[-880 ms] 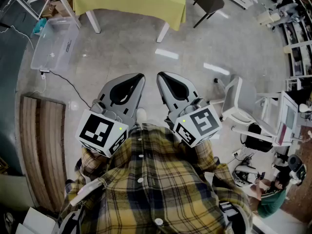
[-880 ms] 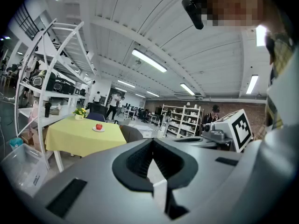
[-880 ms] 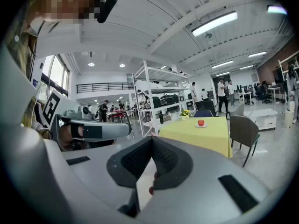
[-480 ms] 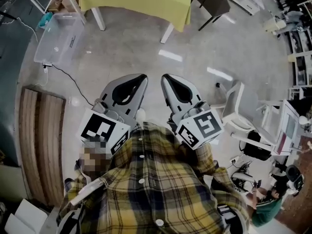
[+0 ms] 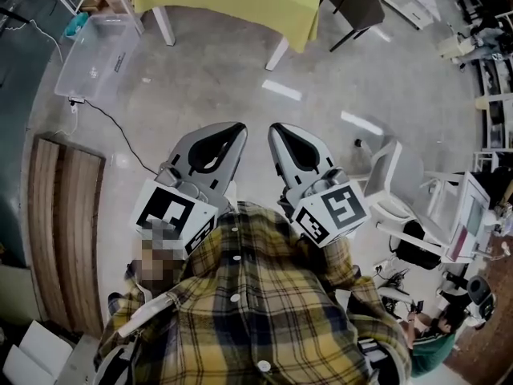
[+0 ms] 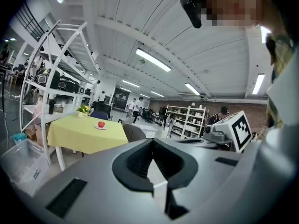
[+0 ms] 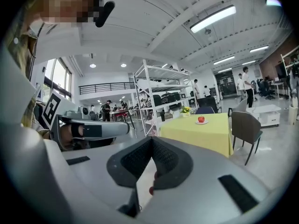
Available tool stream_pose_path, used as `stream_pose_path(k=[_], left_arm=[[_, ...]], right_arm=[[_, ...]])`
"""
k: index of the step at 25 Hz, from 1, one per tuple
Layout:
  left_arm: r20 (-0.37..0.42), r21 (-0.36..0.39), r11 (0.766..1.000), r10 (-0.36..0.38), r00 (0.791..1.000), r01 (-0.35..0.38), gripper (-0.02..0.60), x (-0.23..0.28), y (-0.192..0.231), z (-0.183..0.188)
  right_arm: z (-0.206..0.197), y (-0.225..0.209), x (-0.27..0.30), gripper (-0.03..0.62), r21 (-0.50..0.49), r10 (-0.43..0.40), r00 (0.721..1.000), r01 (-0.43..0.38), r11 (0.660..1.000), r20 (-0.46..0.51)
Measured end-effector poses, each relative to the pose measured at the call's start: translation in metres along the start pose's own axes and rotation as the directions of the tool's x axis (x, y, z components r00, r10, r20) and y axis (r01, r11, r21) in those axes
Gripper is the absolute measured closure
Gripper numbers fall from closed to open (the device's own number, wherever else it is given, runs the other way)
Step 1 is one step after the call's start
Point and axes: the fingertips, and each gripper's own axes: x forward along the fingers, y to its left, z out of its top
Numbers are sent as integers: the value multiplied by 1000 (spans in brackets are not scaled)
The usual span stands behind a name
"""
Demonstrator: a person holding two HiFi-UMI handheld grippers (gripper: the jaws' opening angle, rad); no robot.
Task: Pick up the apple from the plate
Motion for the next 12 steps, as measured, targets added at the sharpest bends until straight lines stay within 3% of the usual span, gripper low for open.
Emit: stream_pose_path(k=[12], left_arm=[[-11, 6, 999, -50, 999, 50, 574, 49, 88, 34]], right_arm=[[25, -32, 86, 597, 18, -36, 999, 36, 999, -5]])
